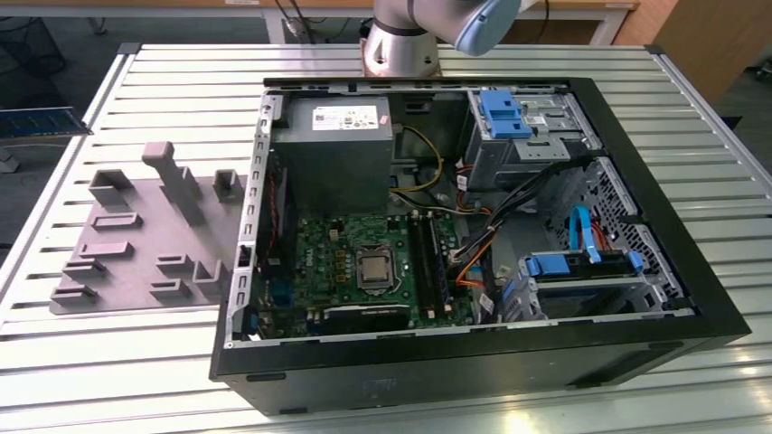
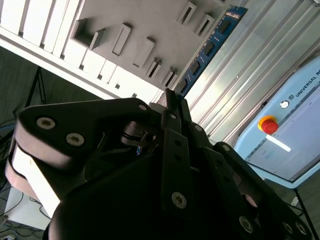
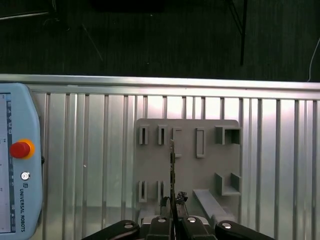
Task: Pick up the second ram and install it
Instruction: 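Pick up the second ram and move it above second insertion slot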
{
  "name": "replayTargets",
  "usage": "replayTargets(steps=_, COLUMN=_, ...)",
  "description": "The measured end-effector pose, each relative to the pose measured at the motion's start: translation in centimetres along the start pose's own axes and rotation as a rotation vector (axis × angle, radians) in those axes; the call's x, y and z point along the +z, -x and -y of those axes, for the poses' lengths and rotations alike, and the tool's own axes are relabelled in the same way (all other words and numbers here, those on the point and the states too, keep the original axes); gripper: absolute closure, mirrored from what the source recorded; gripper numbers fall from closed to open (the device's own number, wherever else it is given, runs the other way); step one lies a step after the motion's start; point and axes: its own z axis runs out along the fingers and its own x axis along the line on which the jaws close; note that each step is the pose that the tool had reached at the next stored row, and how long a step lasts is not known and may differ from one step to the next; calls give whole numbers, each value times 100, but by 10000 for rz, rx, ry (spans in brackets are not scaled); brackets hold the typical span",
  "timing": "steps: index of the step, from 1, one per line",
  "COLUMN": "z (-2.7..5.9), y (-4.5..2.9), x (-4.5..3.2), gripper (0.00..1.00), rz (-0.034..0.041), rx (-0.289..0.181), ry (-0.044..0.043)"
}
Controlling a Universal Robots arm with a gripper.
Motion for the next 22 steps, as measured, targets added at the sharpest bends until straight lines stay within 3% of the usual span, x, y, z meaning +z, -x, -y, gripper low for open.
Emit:
replayTargets(steps=3, z=36, y=0, x=-2, gripper=86, rz=-2, rx=1, ry=3)
replayTargets(steps=10, z=234, y=-1, x=-2, gripper=86, rz=0, rx=1, ry=28)
replayTargets(steps=22, z=453, y=0, x=-3, gripper=86, rz=-1, rx=2, ry=40)
